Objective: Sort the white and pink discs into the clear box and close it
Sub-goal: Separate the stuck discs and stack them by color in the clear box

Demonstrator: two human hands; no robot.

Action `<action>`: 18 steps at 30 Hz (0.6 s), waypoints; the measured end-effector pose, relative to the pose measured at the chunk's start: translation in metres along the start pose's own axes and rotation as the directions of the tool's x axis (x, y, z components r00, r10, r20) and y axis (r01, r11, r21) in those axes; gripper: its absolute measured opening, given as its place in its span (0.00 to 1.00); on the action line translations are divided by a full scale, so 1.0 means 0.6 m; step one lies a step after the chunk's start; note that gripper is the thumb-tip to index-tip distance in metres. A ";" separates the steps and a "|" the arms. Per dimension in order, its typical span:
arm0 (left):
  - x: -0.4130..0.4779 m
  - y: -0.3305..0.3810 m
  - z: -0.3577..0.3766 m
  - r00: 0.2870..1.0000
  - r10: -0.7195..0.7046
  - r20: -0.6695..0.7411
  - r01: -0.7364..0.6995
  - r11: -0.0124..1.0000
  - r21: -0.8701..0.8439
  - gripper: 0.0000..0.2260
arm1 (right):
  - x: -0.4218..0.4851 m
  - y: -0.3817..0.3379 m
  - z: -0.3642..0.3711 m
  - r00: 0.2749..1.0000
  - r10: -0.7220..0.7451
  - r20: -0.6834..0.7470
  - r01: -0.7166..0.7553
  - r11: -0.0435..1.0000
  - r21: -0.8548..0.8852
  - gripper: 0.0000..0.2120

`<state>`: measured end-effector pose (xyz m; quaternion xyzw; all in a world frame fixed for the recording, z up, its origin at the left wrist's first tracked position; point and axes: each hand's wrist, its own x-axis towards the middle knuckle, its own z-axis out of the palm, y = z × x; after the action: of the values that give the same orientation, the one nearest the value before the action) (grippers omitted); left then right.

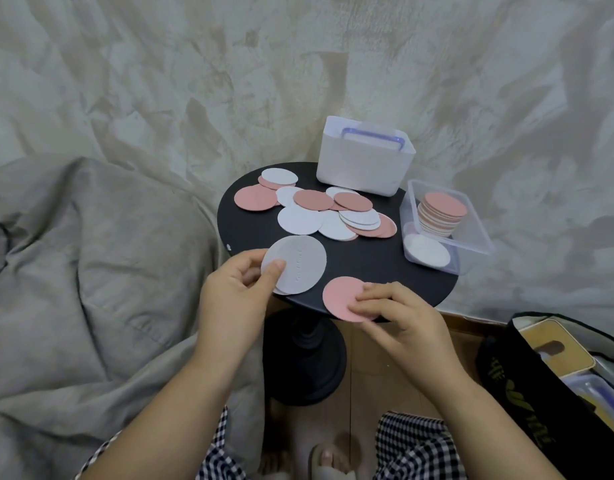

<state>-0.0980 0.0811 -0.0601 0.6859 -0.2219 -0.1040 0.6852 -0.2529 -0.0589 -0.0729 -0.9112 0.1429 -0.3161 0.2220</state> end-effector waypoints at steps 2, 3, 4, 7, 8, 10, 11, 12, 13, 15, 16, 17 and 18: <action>-0.001 0.002 0.000 1.000 -0.001 0.013 0.001 1.000 -0.015 0.04 | 0.003 -0.017 -0.006 0.995 0.088 -0.053 -0.078 0.983 0.166 0.06; -0.002 0.004 0.000 1.000 -0.006 0.025 0.007 0.999 -0.032 0.04 | 0.004 -0.025 -0.010 0.984 0.161 -0.069 -0.139 0.956 0.258 0.10; -0.004 0.006 0.002 0.999 -0.017 0.044 0.020 0.998 -0.067 0.05 | 0.007 -0.030 -0.013 0.968 0.239 -0.077 -0.200 0.919 0.341 0.12; -0.012 0.016 0.010 0.987 -0.021 0.156 0.047 0.985 -0.166 0.05 | 0.021 -0.033 -0.010 0.922 0.376 -0.097 -0.300 0.849 0.435 0.06; -0.015 0.019 0.014 0.981 -0.002 0.195 0.036 0.985 -0.168 0.04 | 0.026 -0.034 -0.005 0.910 0.404 -0.090 -0.327 0.835 0.442 0.04; -0.020 0.023 0.022 0.965 0.038 0.258 0.007 0.985 -0.172 0.04 | 0.034 -0.035 0.005 0.892 0.445 -0.079 -0.354 0.797 0.490 0.02; -0.022 0.024 0.026 0.959 0.054 0.280 -0.005 0.985 -0.175 0.04 | 0.038 -0.037 0.009 0.884 0.462 -0.073 -0.360 0.772 0.525 0.02; -0.022 0.025 0.031 0.954 0.063 0.295 -0.010 0.984 -0.178 0.05 | 0.041 -0.038 0.012 0.879 0.471 -0.068 -0.360 0.753 0.551 0.03; -0.020 0.026 0.036 0.950 0.070 0.303 -0.016 0.984 -0.178 0.05 | 0.044 -0.040 0.014 0.879 0.473 -0.068 -0.355 0.742 0.569 0.04; -0.015 0.026 0.044 0.945 0.090 0.315 -0.037 0.985 -0.169 0.06 | 0.048 -0.042 0.014 0.887 0.455 -0.079 -0.326 0.739 0.590 0.10; -0.012 0.027 0.048 0.940 0.106 0.323 -0.057 0.986 -0.158 0.08 | 0.049 -0.042 0.012 0.892 0.442 -0.098 -0.306 0.749 0.588 0.13; -0.008 0.028 0.052 0.935 0.125 0.331 -0.084 0.987 -0.136 0.09 | 0.050 -0.041 0.008 0.896 0.424 -0.131 -0.281 0.770 0.572 0.14; -0.005 0.029 0.057 0.930 0.146 0.337 -0.114 0.987 -0.111 0.11 | 0.051 -0.040 0.005 0.900 0.401 -0.168 -0.255 0.800 0.543 0.15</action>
<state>-0.1187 0.0528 -0.0446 0.6098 -0.3783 -0.1864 0.6711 -0.2250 -0.0495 -0.0472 -0.7279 0.2409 -0.4219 0.4838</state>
